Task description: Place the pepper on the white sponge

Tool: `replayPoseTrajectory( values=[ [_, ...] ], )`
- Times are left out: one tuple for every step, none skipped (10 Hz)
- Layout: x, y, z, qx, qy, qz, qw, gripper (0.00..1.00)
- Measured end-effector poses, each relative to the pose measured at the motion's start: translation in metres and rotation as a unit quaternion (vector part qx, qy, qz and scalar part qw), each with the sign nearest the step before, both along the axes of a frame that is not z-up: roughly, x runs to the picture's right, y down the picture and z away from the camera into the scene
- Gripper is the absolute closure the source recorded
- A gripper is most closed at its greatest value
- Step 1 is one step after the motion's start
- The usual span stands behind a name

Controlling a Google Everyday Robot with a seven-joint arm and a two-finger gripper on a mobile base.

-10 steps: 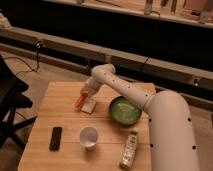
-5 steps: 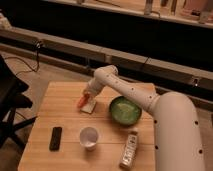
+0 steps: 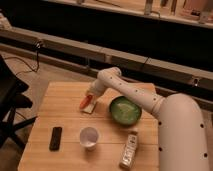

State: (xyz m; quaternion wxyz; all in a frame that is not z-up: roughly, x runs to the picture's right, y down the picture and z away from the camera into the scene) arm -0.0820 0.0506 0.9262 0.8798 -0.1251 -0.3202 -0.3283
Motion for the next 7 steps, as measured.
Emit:
replayPoseTrajectory(
  values=[
    [0.0006, -0.0002, -0.0007, -0.001, 0.002, -0.001, 1.0000, 0.44],
    [0.0015, 0.0000, -0.0007, -0.002, 0.004, -0.001, 1.0000, 0.39],
    [0.0017, 0.0006, -0.0003, -0.003, 0.006, -0.001, 1.0000, 0.38],
    [0.0017, 0.0006, 0.0001, -0.006, 0.010, 0.000, 0.9999, 0.38],
    [0.0014, 0.0008, 0.0005, -0.009, 0.013, 0.001, 0.9999, 0.38],
    [0.0021, -0.0008, 0.0001, -0.006, 0.008, 0.001, 0.9999, 0.26],
    [0.0041, -0.0012, 0.0003, -0.003, 0.006, 0.000, 1.0000, 0.20]
  ],
)
